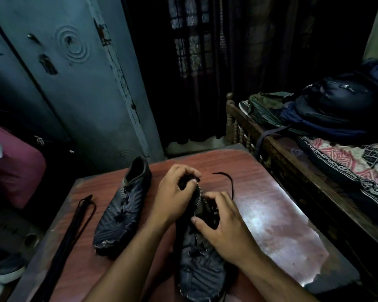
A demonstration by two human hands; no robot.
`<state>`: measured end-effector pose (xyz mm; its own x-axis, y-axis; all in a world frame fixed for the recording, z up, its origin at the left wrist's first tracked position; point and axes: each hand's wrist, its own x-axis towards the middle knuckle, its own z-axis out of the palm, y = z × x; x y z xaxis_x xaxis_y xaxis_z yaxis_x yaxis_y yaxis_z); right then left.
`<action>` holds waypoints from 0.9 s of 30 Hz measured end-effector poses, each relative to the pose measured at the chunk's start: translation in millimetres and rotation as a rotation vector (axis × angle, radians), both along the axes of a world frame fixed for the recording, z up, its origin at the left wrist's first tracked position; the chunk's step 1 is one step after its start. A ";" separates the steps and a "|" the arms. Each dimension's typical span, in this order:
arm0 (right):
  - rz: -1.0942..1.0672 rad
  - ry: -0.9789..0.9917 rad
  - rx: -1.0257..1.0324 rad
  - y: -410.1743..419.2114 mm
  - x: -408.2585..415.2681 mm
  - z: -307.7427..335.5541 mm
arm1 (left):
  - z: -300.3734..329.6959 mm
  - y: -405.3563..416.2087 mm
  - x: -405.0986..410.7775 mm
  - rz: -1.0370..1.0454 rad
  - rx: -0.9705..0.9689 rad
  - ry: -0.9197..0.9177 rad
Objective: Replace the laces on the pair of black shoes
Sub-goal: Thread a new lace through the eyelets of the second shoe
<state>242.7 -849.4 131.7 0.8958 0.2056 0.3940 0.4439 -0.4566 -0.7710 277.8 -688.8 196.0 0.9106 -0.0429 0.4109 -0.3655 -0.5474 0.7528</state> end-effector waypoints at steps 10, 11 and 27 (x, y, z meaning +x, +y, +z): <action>0.111 0.162 -0.336 -36.6 -1.7 26.3 | -28.4 43.8 -37.3 0.067 0.329 -0.176; 0.111 0.152 -0.405 -36.9 -3.7 31.5 | -33.2 43.6 -38.0 0.074 0.351 -0.142; 0.355 0.366 0.168 -1.3 -44.2 180.2 | 41.0 46.0 -61.4 -0.033 0.121 -0.078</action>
